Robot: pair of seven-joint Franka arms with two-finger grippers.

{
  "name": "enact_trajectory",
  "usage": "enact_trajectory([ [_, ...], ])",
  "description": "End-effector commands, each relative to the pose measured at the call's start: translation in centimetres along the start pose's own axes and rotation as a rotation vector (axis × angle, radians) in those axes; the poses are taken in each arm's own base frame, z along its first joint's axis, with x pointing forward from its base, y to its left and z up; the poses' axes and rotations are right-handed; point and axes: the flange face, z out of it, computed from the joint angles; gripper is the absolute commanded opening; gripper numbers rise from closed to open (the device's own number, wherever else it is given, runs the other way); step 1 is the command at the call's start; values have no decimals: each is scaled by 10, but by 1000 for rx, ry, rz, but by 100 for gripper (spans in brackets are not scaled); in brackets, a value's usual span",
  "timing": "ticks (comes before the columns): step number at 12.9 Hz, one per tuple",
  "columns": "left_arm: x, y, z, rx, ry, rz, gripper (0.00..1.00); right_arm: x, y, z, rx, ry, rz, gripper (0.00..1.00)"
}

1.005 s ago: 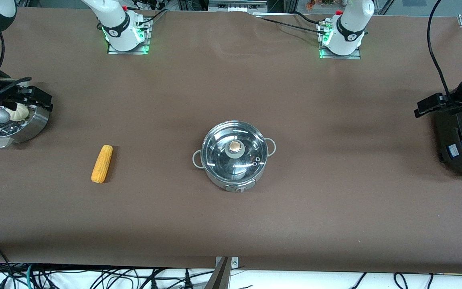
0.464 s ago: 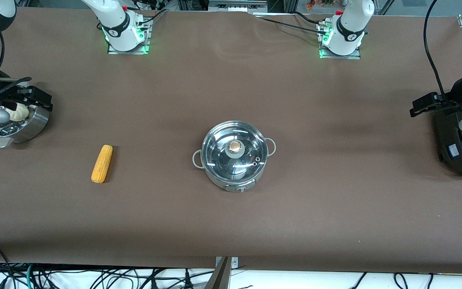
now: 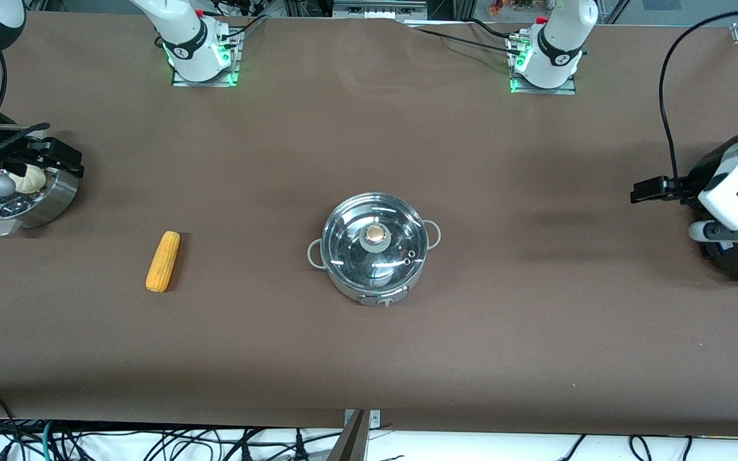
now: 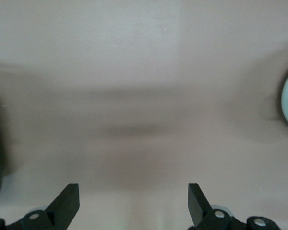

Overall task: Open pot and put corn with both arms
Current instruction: 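Reach the left gripper to the lid knob while the right gripper reaches the corn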

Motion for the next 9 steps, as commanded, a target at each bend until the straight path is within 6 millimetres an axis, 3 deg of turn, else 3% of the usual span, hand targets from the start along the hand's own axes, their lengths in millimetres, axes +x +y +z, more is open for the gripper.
enact_trajectory([
  [1, -5, 26, -26, -77, 39, 25, 100, 3, 1, -5, 0, 1, 0, 100],
  [5, -19, 140, -28, -92, 27, -151, 100, 4, 0, -5, -8, 6, 3, 100],
  [6, -23, 162, -26, -94, 25, -172, 100, 7, -3, 0, -13, 0, -3, 100],
  [7, -23, 178, -20, -92, 18, -194, 100, 16, -4, 20, -14, -33, -7, 100],
  [9, -16, 208, -8, -105, 58, -206, 100, 20, 0, 27, -12, -44, -6, 100],
])
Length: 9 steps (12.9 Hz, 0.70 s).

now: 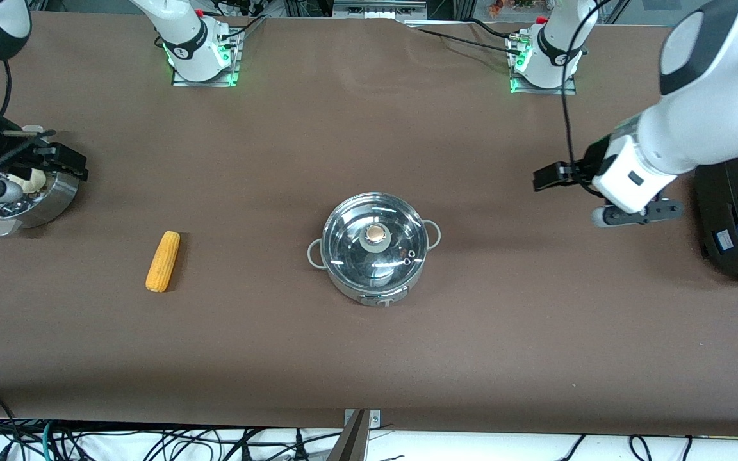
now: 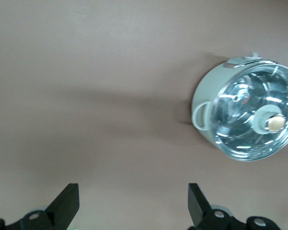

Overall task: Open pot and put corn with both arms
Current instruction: 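Reach the left gripper to the lid knob while the right gripper reaches the corn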

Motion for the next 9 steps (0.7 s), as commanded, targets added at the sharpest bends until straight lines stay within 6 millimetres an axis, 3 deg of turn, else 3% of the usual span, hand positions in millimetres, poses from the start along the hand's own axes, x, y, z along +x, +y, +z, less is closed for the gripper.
enact_trajectory([
  [1, 7, 25, 20, -18, 11, -26, 100, 14, 2, 12, -11, -9, -4, 100],
  [4, 7, 31, 28, -13, 8, -32, 100, 33, 0, 36, -11, -2, -8, 100],
  [7, 7, 34, 26, -26, 14, -36, 100, 58, -4, 82, -5, -22, 4, 100],
  [9, -2, 56, 31, -30, 22, -40, 100, 73, -6, 113, -2, -32, 3, 100],
])
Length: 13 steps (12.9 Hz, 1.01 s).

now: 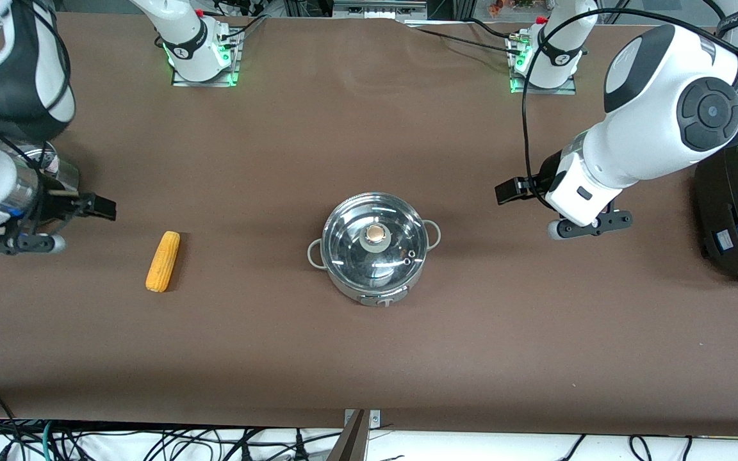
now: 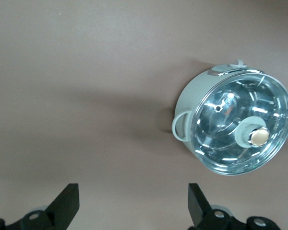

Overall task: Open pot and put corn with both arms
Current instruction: 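Reach the left gripper to the lid knob while the right gripper reaches the corn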

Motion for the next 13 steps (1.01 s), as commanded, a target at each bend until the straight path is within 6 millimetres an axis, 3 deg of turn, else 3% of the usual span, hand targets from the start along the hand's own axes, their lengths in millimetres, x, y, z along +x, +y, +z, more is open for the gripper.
enact_trajectory([
  [1, -16, 35, 12, 0, -1, 18, 100, 22, -1, 36, 0, -19, 6, 100],
  [2, -29, 59, 22, 1, 4, 50, 100, 27, -1, 48, 0, -27, 5, 100],
  [4, -47, 106, 67, 41, 16, 14, 100, 39, -3, 79, 0, -38, 0, 100],
  [6, -56, 129, 93, 75, 34, 6, 100, 48, 6, 108, 5, -52, 12, 100],
  [10, -76, 183, 127, 4, 78, -11, 100, 55, 4, 143, 27, -79, 22, 100],
  [13, -73, 209, 137, 20, 132, 5, 100, 61, 10, 168, 70, -80, 46, 100],
])
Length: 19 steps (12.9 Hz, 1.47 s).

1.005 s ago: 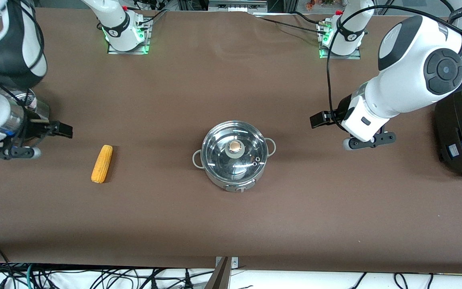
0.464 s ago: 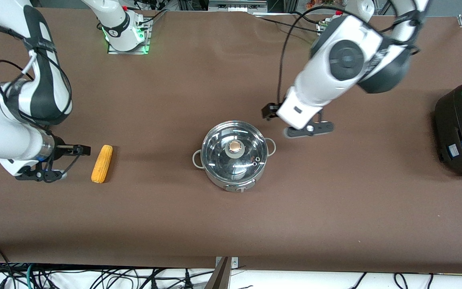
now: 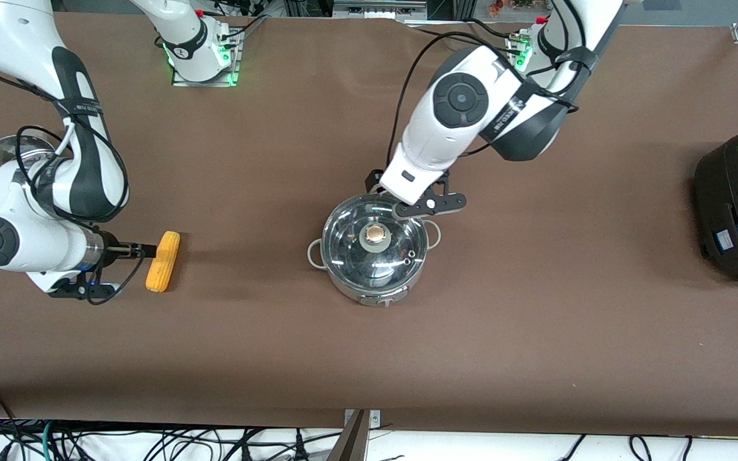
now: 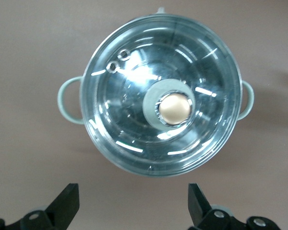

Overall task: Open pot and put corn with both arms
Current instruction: 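Reach the left gripper to the lid knob while the right gripper reaches the corn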

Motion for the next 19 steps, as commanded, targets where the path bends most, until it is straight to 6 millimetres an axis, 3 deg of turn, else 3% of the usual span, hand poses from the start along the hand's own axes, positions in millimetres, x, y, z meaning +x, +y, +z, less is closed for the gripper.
enact_trajectory([
  [1, 11, 23, 7, 13, 54, 3, 100, 13, 6, 15, 29, 19, 15, 100],
  [5, 29, 25, 19, 37, 109, 10, 100, 20, 4, 46, 28, -3, 19, 100],
  [12, 47, 31, 30, 35, 163, -31, 100, 28, -3, 70, 17, 16, 7, 100],
  [17, 42, 43, 80, 34, 142, -61, 100, 26, -4, 84, 21, -9, 8, 100],
  [19, 43, 44, 88, 28, 142, -66, 100, 27, -4, 91, 21, -15, 8, 100],
])
